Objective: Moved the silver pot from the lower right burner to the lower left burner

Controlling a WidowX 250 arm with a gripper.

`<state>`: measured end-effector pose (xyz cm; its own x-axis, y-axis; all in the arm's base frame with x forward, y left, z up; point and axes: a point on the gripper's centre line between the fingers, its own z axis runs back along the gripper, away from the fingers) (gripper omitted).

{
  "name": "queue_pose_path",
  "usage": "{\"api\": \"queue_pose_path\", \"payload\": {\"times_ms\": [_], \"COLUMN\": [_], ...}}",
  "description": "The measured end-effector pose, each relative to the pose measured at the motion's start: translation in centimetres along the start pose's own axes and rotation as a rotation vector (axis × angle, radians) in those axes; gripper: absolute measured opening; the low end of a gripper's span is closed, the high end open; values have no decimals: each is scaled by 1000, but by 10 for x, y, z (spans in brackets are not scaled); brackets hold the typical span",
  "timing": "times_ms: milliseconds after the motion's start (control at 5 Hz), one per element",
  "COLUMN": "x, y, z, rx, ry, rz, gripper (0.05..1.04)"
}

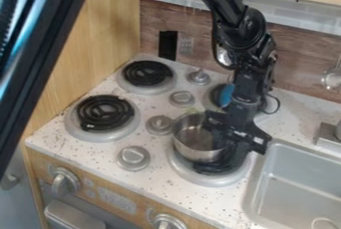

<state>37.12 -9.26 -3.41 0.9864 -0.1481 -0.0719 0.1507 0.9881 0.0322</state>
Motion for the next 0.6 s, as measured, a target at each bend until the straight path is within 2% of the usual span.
{"api": "queue_pose_path", "payload": {"times_ms": [200, 400, 600], "x": [0, -2, -9], "y": [0, 4, 15], "z": [0, 0, 23], "rx": [-2, 14, 33], "ry": [-1, -6, -58], "rz": [5, -21, -51], "gripper": [129, 73, 65]}}
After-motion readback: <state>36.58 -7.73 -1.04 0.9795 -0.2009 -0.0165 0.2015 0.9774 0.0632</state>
